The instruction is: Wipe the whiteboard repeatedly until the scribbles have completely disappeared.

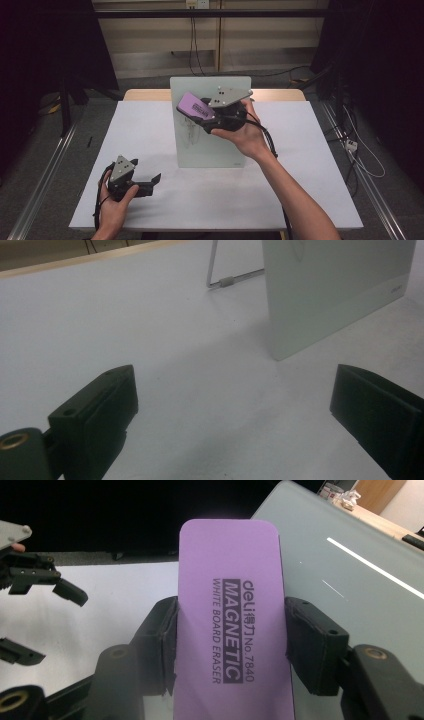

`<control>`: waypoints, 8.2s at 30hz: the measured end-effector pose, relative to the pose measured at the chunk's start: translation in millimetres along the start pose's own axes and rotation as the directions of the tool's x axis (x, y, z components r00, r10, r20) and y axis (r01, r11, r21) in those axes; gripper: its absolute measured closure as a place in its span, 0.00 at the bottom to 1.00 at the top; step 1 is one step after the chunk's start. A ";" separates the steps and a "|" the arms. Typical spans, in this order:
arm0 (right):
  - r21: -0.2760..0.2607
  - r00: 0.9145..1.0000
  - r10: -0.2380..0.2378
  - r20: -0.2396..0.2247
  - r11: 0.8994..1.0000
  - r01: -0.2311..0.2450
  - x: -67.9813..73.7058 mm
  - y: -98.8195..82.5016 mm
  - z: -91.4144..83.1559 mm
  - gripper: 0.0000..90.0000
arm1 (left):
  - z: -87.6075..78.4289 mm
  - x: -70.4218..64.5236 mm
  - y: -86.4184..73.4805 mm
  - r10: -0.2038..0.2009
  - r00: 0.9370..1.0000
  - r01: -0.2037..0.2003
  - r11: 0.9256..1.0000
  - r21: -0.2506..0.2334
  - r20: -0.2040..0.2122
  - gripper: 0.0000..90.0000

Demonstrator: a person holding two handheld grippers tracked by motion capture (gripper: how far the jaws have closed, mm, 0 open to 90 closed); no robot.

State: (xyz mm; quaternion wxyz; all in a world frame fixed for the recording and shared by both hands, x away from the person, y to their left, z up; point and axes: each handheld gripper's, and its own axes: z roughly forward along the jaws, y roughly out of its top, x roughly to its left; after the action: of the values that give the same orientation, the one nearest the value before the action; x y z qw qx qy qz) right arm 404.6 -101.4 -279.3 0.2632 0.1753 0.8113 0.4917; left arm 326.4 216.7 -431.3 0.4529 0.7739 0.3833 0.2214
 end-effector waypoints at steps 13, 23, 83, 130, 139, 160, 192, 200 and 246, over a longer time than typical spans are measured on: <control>0.013 0.999 -0.022 0.031 1.000 0.022 -7.8 10.6 9.4 0.46 | 0.5 0.3 -0.4 0.002 1.000 -0.002 1.000 0.004 0.002 0.06; 0.006 0.999 -0.010 0.035 1.000 0.010 -12.6 11.7 14.4 0.46 | 0.5 0.6 -0.4 0.003 1.000 -0.003 1.000 0.005 0.001 0.06; 0.093 0.999 -0.004 -0.035 0.996 0.007 11.3 -12.3 33.0 0.46 | 1.8 -0.1 -0.9 0.003 1.000 -0.003 1.000 0.012 0.007 0.06; 0.153 0.995 -0.023 -0.101 0.987 0.039 34.6 -30.9 51.8 0.46 | 0.4 0.5 -1.6 0.006 1.000 -0.006 1.000 0.011 0.008 0.06; 0.096 1.000 0.011 -0.023 0.995 -0.009 9.8 -25.3 22.2 0.46 | 1.3 -0.2 -1.3 0.005 1.000 -0.006 1.000 0.015 0.008 0.06; 0.214 0.996 0.017 -0.090 0.977 0.003 39.0 -77.7 27.3 0.46 | 2.6 -1.0 -0.9 0.011 1.000 -0.011 1.000 0.019 0.009 0.06; 0.240 0.991 0.054 -0.126 0.971 -0.022 58.5 -87.0 47.3 0.46 | 1.8 -0.2 -1.2 0.001 1.000 -0.001 1.000 0.017 0.010 0.06; 0.202 0.994 0.074 -0.078 0.978 -0.057 41.6 -81.0 28.2 0.46 | 2.3 -0.6 -1.2 -0.002 1.000 0.002 1.000 0.015 0.010 0.06; 0.274 0.987 0.076 -0.143 0.961 -0.034 66.2 -96.0 53.5 0.46 | 3.0 -0.9 -0.9 0.007 1.000 -0.007 1.000 0.020 0.011 0.06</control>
State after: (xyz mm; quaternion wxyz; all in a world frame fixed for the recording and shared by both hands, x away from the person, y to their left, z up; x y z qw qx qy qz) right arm 381.2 -71.3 -401.8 0.1602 0.1940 0.8833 0.3955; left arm 327.5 214.6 -433.5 0.4464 0.7810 0.3803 0.2148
